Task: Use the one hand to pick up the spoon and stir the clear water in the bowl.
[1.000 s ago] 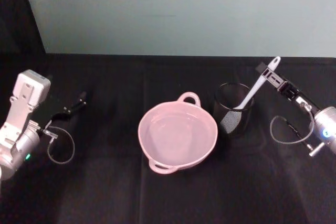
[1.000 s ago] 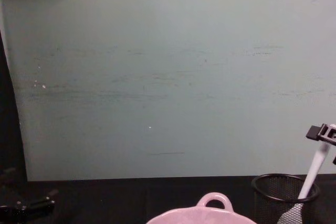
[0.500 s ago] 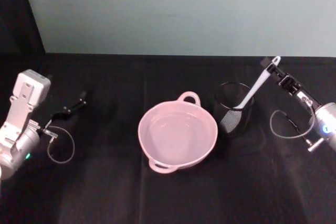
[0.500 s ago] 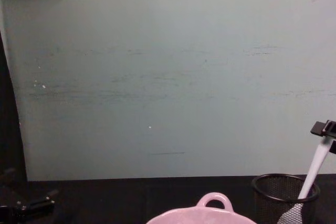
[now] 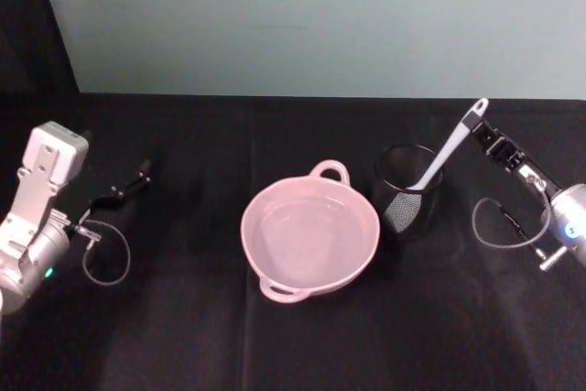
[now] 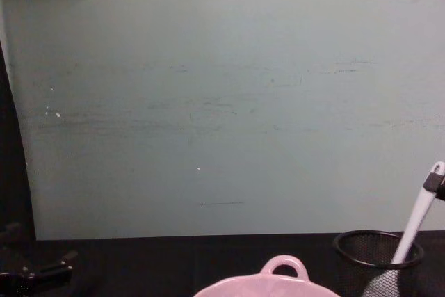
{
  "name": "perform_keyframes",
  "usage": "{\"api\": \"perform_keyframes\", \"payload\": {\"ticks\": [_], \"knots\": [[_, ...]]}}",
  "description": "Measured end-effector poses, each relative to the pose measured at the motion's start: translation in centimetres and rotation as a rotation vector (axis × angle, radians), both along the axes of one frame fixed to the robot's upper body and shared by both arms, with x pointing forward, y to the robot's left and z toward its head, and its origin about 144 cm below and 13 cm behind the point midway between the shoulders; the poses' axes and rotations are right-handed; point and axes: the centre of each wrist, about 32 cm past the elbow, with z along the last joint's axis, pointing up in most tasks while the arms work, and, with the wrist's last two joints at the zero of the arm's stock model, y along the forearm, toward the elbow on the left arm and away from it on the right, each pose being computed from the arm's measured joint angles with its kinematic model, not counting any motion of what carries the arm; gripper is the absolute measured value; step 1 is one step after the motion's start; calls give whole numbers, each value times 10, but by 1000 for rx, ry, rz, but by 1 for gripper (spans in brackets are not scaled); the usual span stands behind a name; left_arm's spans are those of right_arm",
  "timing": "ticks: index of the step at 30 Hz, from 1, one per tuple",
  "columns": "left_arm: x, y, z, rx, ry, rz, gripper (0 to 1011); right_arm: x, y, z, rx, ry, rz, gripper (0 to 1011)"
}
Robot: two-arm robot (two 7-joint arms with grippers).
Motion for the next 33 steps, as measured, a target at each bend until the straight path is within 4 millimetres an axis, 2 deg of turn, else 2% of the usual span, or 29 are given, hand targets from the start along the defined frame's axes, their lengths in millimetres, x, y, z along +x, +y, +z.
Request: {"api": "perform_keyframes", "payload": {"ticks": [1, 5, 9, 23, 29, 33], "knots": [[0, 0, 0, 0, 0, 0, 1011, 0, 0, 2, -5, -6, 1, 149], [0, 0, 0, 0, 0, 0, 1011, -1, 1, 11, -36, -37, 8, 111], [0, 0, 0, 0, 0, 0, 1011, -2, 1, 26, -104, -87, 18, 112], [0, 0, 0, 0, 0, 0, 1011, -3, 8, 106, -428, -248, 140, 111], [0, 0, 0, 0, 0, 0, 1011, -4, 12, 126, -516, -292, 195, 111], [0, 0, 0, 0, 0, 0, 1011, -5, 13, 132, -534, -304, 209, 112]]}}
